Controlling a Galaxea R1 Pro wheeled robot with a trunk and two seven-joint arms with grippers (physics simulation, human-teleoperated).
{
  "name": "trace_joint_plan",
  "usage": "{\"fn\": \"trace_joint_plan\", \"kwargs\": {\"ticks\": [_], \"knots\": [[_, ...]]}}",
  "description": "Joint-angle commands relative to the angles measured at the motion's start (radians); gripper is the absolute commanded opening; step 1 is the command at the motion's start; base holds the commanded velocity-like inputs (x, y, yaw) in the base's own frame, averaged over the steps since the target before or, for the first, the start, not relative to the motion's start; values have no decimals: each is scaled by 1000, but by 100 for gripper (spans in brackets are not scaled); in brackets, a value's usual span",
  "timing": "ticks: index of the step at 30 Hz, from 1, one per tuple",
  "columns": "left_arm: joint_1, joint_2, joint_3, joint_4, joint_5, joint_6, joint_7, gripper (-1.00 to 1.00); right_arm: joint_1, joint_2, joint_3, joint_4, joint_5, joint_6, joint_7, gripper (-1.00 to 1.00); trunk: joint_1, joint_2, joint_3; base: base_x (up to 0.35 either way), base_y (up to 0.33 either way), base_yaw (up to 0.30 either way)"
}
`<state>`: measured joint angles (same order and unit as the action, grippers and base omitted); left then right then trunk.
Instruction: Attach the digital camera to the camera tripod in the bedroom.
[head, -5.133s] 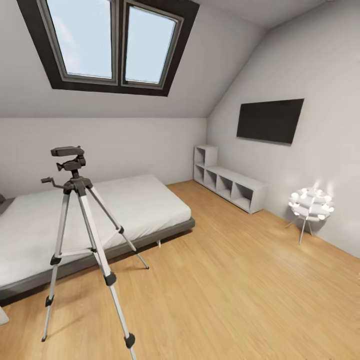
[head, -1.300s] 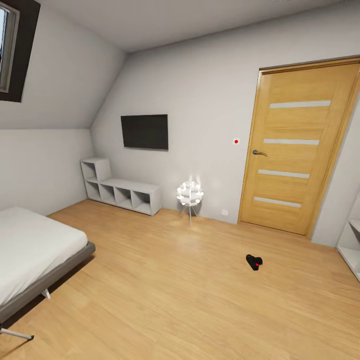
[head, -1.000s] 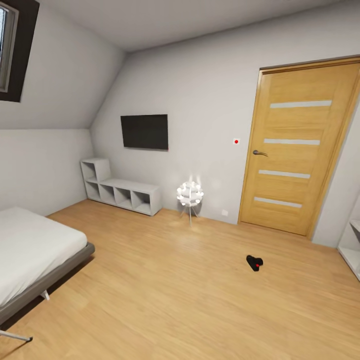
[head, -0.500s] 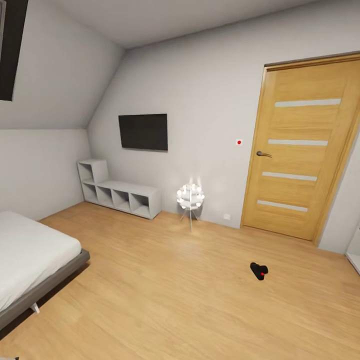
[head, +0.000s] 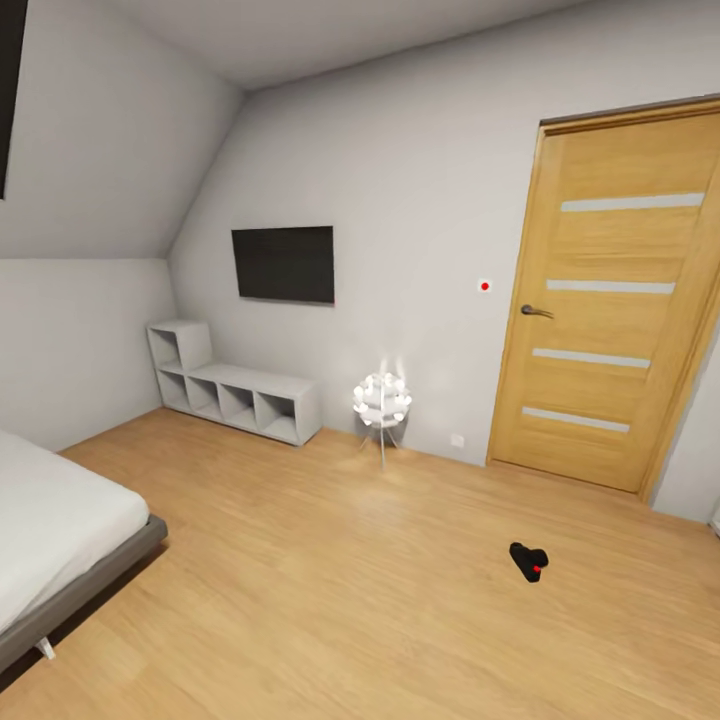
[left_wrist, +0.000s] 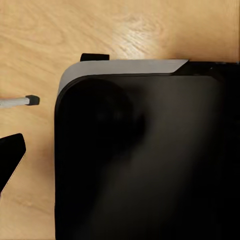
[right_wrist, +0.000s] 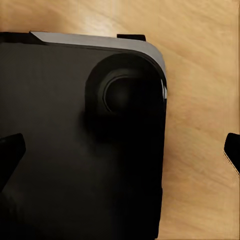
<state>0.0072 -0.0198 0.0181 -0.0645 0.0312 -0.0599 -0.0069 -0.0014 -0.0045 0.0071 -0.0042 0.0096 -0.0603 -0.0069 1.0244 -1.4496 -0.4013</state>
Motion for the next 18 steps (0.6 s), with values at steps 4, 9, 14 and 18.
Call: {"fn": "trace_joint_plan", "kwargs": {"ticks": [4, 9, 14, 18], "knots": [[0, 0, 1, -1, 6, 0, -1, 100, 0, 0, 1, 0, 1, -3, -1, 100, 1, 0, -1, 285, 0, 0], [0, 0, 1, -1, 7, 0, -1, 100, 0, 0, 1, 0, 1, -3, -1, 100, 1, 0, -1, 286, 0, 0], [0, 0, 2, -1, 7, 0, -1, 100, 0, 0, 1, 0, 1, -3, -1, 100, 1, 0, -1, 285, 0, 0], [0, 0, 2, -1, 7, 0, -1, 100, 0, 0, 1, 0, 1, -3, -1, 100, 1, 0, -1, 286, 0, 0]]}}
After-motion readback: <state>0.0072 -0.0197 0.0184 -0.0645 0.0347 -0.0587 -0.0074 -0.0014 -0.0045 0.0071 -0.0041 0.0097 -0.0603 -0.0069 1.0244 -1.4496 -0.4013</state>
